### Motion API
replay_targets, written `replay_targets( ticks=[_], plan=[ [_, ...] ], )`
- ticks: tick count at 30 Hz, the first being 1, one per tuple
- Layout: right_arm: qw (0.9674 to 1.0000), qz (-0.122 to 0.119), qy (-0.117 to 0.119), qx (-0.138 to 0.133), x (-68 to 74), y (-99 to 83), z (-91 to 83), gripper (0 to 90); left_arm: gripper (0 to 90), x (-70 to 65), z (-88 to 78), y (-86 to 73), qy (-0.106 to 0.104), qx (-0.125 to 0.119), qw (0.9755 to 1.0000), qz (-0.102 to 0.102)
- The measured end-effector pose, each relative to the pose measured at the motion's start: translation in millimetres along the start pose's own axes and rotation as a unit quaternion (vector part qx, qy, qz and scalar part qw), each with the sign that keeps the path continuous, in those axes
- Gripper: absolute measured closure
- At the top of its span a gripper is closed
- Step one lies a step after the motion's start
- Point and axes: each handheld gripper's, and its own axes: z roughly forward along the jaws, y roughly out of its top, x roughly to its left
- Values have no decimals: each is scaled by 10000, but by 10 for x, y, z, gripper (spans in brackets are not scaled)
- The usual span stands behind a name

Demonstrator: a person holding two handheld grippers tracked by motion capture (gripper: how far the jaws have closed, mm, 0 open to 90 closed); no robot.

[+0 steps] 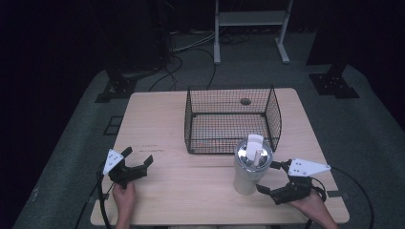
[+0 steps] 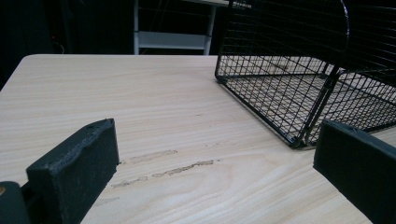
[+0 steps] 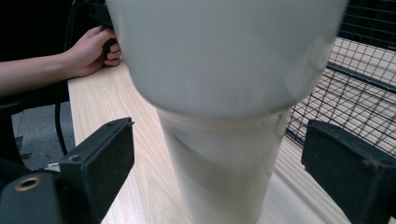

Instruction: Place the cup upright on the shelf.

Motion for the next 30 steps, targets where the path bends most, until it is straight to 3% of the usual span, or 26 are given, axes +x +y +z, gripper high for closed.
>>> replay_targets(
  ticks=[12, 30],
  plan=[
    [9999, -68, -85, 16, 8, 4, 197, 88, 0, -3, 1, 0, -4, -10, 10000, -5],
    [9996, -21, -173, -206, 6, 10, 396, 73, 0, -2, 1, -1, -15, -23, 10000, 0]
  ],
)
